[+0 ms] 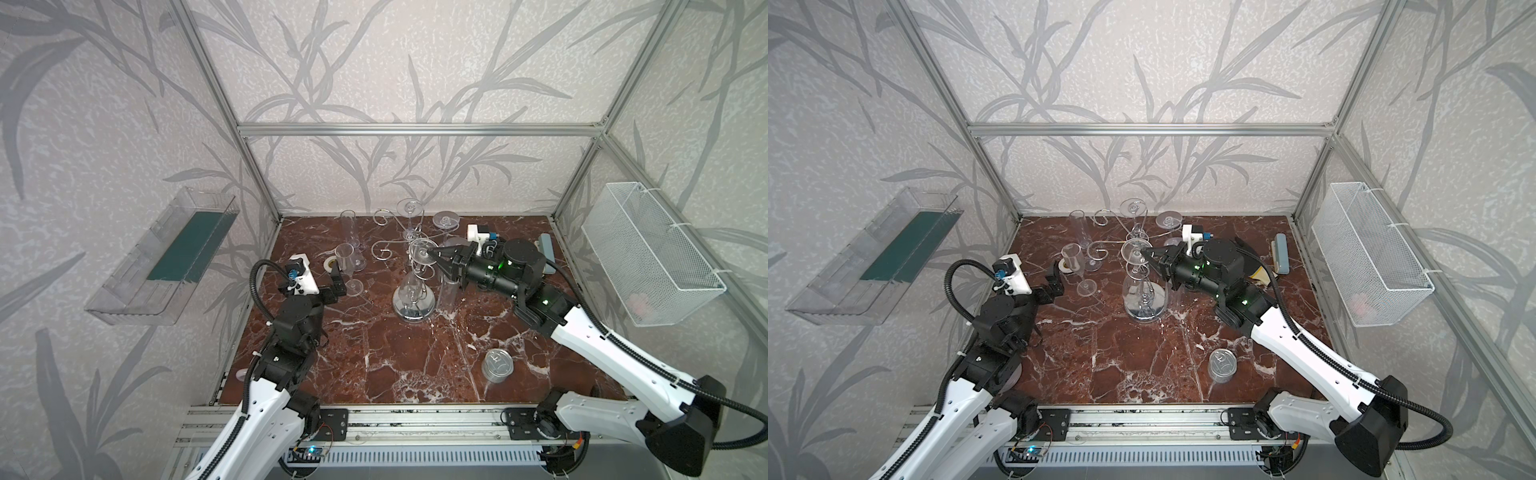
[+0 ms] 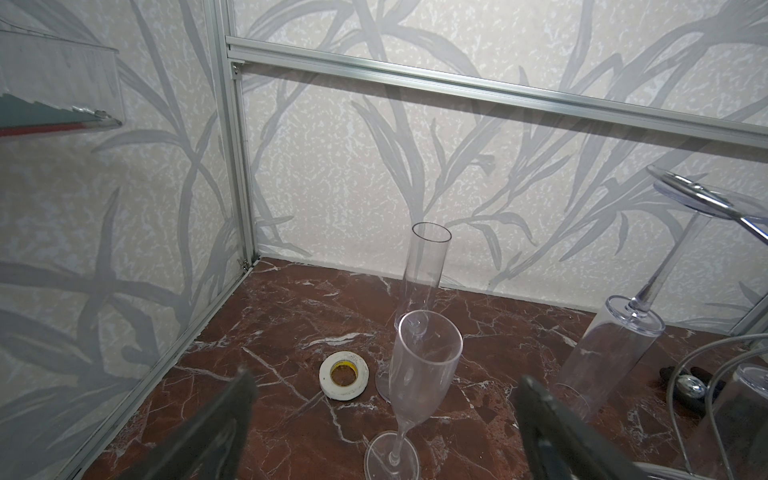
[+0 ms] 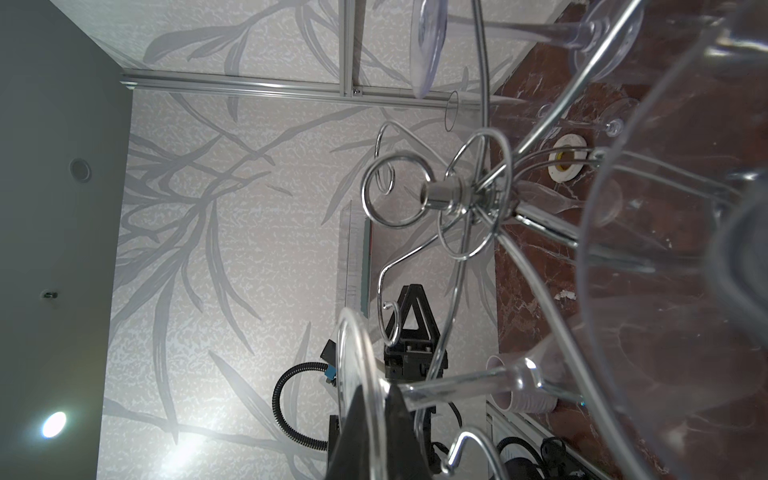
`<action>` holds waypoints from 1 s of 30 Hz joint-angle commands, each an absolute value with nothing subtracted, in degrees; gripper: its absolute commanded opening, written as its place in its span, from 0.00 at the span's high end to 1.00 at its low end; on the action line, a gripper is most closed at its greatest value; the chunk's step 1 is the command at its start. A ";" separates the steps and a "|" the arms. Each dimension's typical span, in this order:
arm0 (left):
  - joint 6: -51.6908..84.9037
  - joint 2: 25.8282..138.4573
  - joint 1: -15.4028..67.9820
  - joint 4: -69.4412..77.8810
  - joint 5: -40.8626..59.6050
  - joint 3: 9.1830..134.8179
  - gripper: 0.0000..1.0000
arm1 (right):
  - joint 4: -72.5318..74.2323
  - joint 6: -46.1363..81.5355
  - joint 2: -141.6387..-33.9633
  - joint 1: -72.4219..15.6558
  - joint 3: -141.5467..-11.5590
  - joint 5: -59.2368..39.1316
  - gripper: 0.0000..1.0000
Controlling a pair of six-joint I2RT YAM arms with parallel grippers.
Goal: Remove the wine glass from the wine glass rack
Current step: 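Lift the flute glass off its rack hook with the right gripper and pull back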
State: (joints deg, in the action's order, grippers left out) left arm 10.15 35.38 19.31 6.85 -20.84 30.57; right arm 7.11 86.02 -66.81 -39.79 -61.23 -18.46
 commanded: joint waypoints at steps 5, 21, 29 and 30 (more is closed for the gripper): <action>11.27 34.82 19.16 6.07 -20.74 30.25 0.01 | 12.15 89.59 -64.63 -38.42 -58.56 -17.77 1.00; 11.02 34.16 19.16 5.25 -21.21 30.42 0.01 | 8.39 89.89 -57.57 -36.81 -53.73 -17.60 1.00; 10.81 34.00 19.16 4.86 -21.16 30.58 0.01 | 4.97 88.98 -52.16 -36.78 -50.04 -18.79 1.00; 10.79 34.08 19.16 4.75 -21.02 30.74 0.01 | 4.15 88.52 -51.50 -36.75 -49.91 -19.34 1.00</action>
State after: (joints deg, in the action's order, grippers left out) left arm 10.15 34.54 19.31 5.50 -20.88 30.57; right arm 4.71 89.84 -53.56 -37.06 -50.15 -17.78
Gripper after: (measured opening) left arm 0.987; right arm 0.077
